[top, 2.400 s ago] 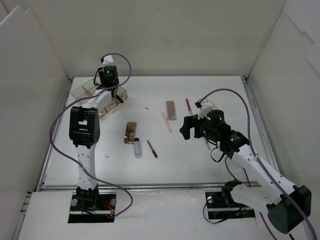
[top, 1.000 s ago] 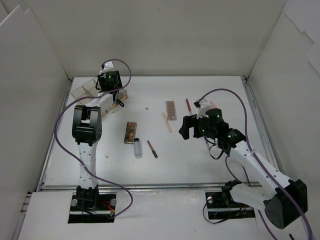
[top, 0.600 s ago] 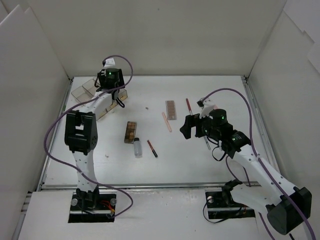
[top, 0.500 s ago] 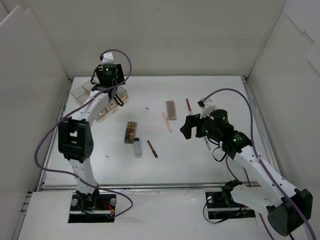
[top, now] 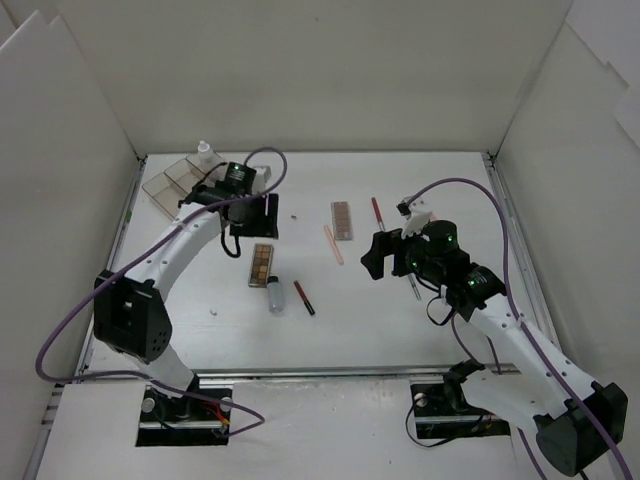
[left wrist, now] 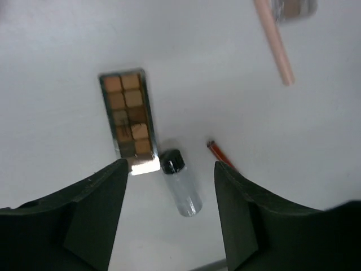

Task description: Organize the makeup

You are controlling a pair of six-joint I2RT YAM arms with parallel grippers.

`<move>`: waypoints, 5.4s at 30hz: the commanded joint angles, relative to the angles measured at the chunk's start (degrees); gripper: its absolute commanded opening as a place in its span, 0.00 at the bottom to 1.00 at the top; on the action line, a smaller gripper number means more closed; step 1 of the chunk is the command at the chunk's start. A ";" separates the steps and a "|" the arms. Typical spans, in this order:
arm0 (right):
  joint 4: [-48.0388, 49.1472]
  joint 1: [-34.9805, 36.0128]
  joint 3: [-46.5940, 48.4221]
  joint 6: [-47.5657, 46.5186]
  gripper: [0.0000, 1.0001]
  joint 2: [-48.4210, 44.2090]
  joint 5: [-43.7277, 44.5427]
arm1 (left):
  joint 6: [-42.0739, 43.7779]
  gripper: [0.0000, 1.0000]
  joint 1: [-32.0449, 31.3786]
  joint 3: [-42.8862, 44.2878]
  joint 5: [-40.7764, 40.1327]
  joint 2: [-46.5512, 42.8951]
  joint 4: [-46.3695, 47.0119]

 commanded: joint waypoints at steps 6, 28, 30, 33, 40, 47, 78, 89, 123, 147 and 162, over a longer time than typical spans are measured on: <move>2.62 0.46 -1.02 0.22 0.93 -2.42 -0.96 | -1.36 0.52 -1.81 -5.76 11.36 5.85 -7.44; 2.80 0.64 -4.54 -0.04 0.94 -5.94 -1.93 | -7.61 0.47 -6.73 -4.45 6.79 15.97 -7.62; 2.80 0.64 -4.54 -0.13 0.94 -5.76 -2.02 | -7.69 0.47 -7.26 -3.57 6.44 16.58 -7.71; 2.97 0.64 -4.63 -0.13 0.94 -5.59 -2.37 | -7.61 0.46 -7.26 -1.99 5.82 17.37 -8.67; 3.06 0.64 -4.80 -0.04 0.94 -5.85 -2.19 | -6.99 0.37 -7.79 -1.01 6.52 19.13 -9.47; 3.15 0.64 -5.07 0.05 0.94 -5.85 -2.02 | -5.94 0.38 -7.79 -0.93 6.88 19.40 -10.78; 3.15 0.64 -3.31 -0.48 0.94 -5.41 -0.08 | 3.82 0.00 -0.85 7.80 -30.99 1.12 25.04; 2.71 0.55 -1.20 -1.97 0.94 -1.90 0.45 | 6.71 0.00 4.25 3.37 -38.66 11.04 57.94; 1.74 -2.97 -1.82 -2.24 0.95 0.74 0.36 | 7.60 0.11 7.33 10.32 -38.38 29.15 63.92; 1.30 -2.97 -3.49 -1.27 0.95 -2.86 -0.61 | 5.22 0.48 7.33 6.63 -40.06 27.92 58.74; 0.95 -3.06 -3.31 -1.09 0.95 -4.97 -1.84 | 3.47 0.65 4.87 5.05 -40.58 18.00 46.63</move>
